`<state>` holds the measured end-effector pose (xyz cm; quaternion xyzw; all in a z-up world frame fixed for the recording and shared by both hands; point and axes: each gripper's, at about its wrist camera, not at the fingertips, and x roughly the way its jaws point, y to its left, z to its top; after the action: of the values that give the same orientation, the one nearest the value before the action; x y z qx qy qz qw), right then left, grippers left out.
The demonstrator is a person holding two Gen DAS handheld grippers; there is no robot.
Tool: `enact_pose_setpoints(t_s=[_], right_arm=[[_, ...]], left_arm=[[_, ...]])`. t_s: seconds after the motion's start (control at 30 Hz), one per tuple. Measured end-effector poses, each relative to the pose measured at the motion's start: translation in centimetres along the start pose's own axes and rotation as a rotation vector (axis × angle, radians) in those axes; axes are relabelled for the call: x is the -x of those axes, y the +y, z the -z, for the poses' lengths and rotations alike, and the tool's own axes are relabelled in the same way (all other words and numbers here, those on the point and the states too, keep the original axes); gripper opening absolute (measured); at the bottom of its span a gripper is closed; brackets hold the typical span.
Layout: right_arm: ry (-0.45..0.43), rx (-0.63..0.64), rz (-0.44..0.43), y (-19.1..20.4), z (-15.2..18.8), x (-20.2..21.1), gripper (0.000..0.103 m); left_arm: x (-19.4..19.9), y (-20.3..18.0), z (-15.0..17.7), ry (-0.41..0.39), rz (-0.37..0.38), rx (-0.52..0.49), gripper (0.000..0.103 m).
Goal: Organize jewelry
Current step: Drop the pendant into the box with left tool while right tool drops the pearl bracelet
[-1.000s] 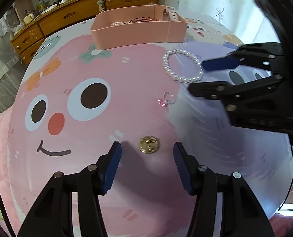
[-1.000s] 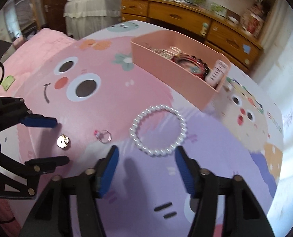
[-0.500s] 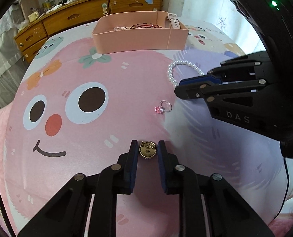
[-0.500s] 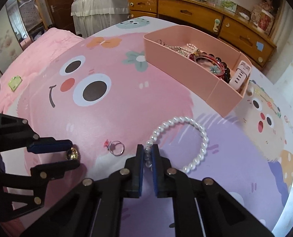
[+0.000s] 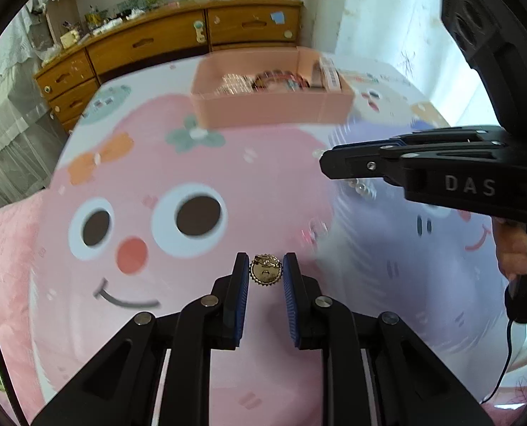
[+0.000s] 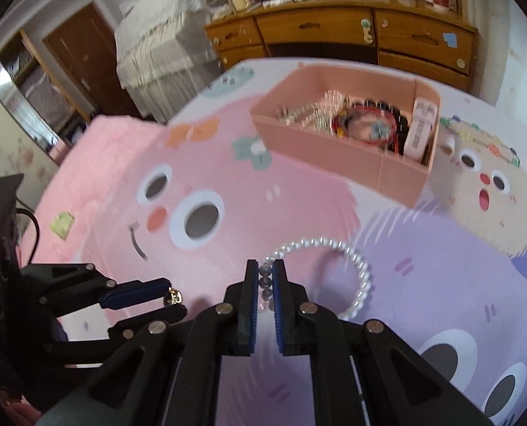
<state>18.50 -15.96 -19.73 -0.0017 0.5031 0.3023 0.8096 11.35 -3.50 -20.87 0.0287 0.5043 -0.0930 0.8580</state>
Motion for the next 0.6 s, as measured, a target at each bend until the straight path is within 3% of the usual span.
enact_pose_setpoints(t_s=[0.17,0.4,0.6], right_arm=[[-0.096,-0.012,-0.017,0.6,-2.4,2.0,0.007],[-0.222,0.037,0.035,0.7,-5.9,4.4,0.007],[-0.324,0.042,0.085,-0.5,-8.8,5.7,0.007]], left_arm=[[0.9,1.2,-2.8,-0.035,-0.011,0.025,0.017],[1.6,2.3,-7.5,-0.081,-0.063,0.006,0.017],[1.6,3.5,-12.1,-0.152,-0.029,0.025,0.017]])
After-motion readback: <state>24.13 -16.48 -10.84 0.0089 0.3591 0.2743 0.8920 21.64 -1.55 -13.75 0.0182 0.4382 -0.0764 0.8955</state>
